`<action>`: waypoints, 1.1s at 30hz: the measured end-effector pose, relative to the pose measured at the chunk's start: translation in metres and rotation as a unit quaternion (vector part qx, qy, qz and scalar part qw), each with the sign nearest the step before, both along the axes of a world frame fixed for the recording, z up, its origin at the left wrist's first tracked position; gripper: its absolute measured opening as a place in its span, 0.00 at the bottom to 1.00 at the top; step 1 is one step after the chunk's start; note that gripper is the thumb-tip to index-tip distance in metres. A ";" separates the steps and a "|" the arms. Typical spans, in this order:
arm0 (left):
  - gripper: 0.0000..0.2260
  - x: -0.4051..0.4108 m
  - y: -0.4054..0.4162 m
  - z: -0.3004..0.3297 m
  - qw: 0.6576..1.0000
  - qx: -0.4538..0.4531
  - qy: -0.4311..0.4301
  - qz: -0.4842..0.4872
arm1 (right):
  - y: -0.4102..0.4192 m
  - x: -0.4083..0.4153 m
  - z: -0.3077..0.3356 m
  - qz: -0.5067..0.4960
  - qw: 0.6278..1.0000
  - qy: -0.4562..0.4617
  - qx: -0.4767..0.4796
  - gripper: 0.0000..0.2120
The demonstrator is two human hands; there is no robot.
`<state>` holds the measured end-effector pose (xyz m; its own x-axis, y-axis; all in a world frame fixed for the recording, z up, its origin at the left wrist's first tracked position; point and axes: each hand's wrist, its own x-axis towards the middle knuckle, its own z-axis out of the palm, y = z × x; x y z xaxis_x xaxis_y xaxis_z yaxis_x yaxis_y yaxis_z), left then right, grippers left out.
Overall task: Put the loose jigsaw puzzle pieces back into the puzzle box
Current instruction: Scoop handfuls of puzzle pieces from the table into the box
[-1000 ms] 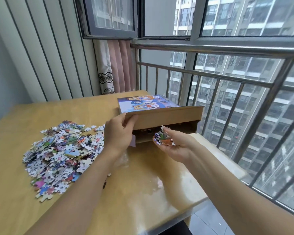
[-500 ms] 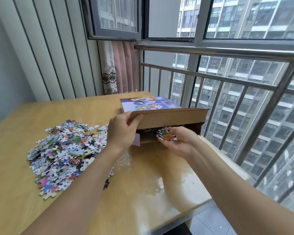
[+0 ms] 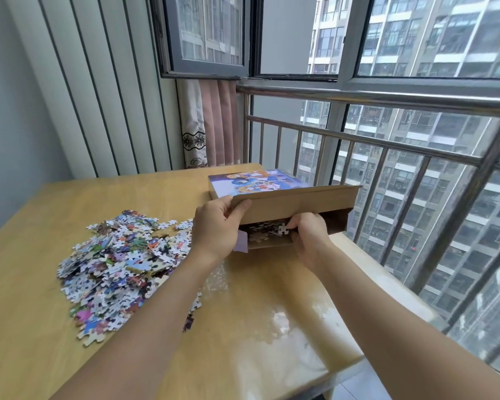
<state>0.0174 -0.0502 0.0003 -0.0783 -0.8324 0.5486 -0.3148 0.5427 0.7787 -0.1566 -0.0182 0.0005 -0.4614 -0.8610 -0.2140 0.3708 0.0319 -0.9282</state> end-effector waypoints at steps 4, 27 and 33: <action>0.13 0.004 0.001 -0.003 1.000 -0.001 0.005 0.006 | 0.012 -0.016 -0.014 0.058 0.941 0.325 0.070 0.10; 0.12 0.012 0.008 0.005 1.000 0.008 0.017 -0.003 | 0.014 -0.027 -0.007 0.262 0.565 0.782 -0.037 0.31; 0.10 0.019 0.003 0.008 1.000 0.000 0.017 0.008 | 0.049 -0.039 -0.015 0.103 0.522 0.846 -0.020 0.34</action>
